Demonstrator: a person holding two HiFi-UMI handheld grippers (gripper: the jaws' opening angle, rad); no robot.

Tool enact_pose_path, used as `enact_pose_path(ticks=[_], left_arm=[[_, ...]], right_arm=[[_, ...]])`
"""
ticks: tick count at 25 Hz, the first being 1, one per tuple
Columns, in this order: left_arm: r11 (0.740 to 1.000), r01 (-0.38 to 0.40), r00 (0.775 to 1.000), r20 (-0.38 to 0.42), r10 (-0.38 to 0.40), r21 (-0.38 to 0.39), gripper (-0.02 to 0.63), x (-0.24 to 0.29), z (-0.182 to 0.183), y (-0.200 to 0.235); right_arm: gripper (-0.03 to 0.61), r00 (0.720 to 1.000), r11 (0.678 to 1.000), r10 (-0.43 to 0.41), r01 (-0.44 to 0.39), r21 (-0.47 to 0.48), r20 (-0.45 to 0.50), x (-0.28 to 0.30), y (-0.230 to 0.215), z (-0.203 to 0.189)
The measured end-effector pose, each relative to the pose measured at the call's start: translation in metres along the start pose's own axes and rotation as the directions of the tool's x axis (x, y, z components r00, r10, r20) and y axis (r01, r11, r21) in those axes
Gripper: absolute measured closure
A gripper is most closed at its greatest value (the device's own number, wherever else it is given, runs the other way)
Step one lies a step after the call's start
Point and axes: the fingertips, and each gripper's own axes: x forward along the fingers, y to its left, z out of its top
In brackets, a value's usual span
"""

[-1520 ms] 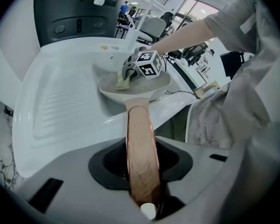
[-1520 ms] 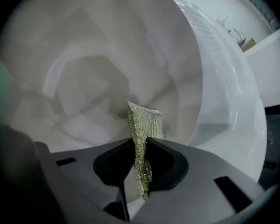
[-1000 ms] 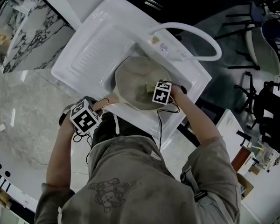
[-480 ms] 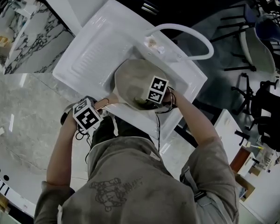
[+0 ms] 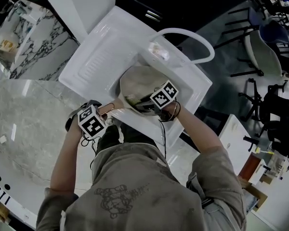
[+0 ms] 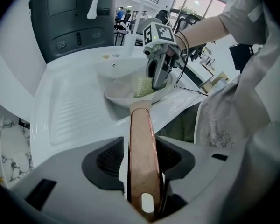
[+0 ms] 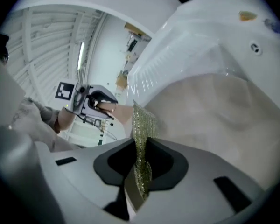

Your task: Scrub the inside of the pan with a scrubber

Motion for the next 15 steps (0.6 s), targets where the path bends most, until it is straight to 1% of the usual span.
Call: enact_pose_path(ticks=[1,3,6,10,13,15], left_arm=[[1.0,-0.007,1.0,0.008,0.007,-0.002,0.43,-0.003,0.001,0.0],[1.0,-0.012,0.999,0.035,0.013,-0.021,0.428,-0.01,0.003,0.0],[0.997,-0.012,0.994,0.104,0.02,-0.076,0.425,-0.023,0.013,0.002],[0.994,-0.022,0.975,0.218,0.045,-0.107,0.425,-0.045,0.033,0.004],[0.994,-0.044,0.959,0.276,0.07,-0.099,0.426,-0.061,0.045,0.005],[0.994,-0.068,0.95,0.3,0.091,-0.089,0.426,-0.07,0.052,0.007]], right_arm=[[0.505,0.997,1.0,-0.016,0.015,0.01,0.073,-0.005,0.001,0.009],[0.506,0.979,0.998,-0.061,0.059,0.015,0.193,-0.015,0.005,0.023],[0.506,0.937,0.986,-0.139,0.16,-0.04,0.321,-0.032,0.02,0.04],[0.508,0.856,0.945,-0.227,0.309,-0.108,0.465,-0.055,0.043,0.061],[0.508,0.791,0.913,-0.246,0.383,-0.14,0.559,-0.074,0.068,0.077],[0.508,0.738,0.879,-0.25,0.445,-0.173,0.627,-0.089,0.087,0.088]])
